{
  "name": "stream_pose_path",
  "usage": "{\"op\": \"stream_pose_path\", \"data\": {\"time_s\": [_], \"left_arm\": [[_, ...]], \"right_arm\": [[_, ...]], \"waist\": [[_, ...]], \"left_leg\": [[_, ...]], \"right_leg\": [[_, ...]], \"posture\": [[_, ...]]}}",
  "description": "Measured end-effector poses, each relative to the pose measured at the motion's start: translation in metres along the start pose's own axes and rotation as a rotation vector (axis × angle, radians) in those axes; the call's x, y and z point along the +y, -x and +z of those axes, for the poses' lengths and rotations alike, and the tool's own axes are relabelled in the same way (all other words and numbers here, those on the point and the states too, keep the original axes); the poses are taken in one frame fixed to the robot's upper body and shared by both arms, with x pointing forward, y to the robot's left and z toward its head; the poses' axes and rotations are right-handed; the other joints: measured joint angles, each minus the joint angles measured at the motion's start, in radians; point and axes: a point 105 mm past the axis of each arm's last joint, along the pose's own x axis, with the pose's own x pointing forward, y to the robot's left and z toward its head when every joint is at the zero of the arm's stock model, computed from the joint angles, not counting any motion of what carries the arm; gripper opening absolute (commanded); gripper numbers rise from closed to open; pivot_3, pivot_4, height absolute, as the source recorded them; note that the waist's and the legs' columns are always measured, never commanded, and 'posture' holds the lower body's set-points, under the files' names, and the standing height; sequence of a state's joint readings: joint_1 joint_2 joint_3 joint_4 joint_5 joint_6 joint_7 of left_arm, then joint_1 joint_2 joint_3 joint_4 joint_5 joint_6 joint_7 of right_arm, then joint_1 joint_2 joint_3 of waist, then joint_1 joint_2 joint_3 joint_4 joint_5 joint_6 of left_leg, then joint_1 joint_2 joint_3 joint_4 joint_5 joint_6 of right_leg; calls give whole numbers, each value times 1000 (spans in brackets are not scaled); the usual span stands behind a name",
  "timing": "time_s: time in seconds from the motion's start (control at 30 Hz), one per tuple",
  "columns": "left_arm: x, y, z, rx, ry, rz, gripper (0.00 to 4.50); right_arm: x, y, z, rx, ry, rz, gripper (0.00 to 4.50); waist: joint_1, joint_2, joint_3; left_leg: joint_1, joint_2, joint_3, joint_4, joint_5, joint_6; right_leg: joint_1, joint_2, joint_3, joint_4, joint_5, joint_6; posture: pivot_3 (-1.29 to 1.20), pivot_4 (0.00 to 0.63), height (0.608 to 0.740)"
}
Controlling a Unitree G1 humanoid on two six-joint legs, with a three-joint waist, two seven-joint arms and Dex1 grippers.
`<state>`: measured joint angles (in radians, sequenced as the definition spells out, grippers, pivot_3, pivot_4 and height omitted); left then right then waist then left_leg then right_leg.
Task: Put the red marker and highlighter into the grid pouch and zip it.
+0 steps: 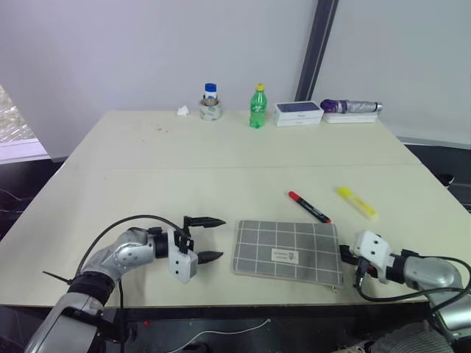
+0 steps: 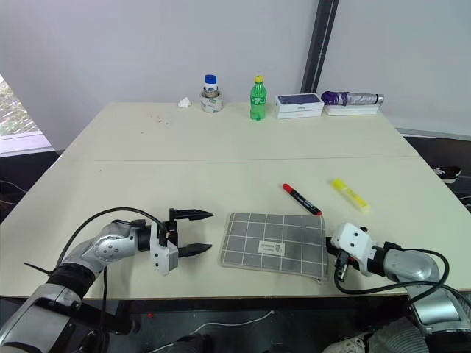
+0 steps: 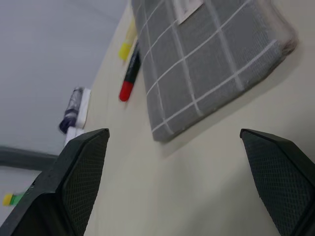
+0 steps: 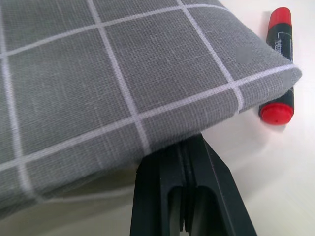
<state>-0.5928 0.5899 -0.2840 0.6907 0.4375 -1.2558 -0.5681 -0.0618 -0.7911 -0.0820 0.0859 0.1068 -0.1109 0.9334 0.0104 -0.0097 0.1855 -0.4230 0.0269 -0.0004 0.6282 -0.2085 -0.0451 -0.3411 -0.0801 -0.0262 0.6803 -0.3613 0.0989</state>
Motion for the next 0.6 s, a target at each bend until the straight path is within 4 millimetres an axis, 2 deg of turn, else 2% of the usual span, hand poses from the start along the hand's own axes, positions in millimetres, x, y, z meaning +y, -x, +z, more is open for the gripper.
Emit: {"op": "stream_pose_path", "data": {"time_s": [0.13, 0.37, 0.6], "left_arm": [[1, -6, 3, -40, -35, -37, 4500], [0, -7, 5, -62, -67, -47, 4500], [-2, -19, 12, -116, -87, -58, 4500]], "right_arm": [[-3, -8, 5, 3, 26, 11, 28], [-8, -14, 6, 18, 66, 15, 28], [-10, -16, 4, 18, 78, 13, 28]], "waist": [[1, 0, 0], [1, 0, 0], [3, 0, 0]], "left_leg": [[0, 0, 0, 0, 0, 0], [2, 0, 0, 1, 0, 0], [3, -1, -1, 1, 0, 0]], "right_leg": [[0, 0, 0, 0, 0, 0], [2, 0, 0, 0, 0, 0], [4, 0, -1, 0, 0, 0]], "posture": [[0, 150, 740], [0, 150, 740], [0, 150, 740]]}}
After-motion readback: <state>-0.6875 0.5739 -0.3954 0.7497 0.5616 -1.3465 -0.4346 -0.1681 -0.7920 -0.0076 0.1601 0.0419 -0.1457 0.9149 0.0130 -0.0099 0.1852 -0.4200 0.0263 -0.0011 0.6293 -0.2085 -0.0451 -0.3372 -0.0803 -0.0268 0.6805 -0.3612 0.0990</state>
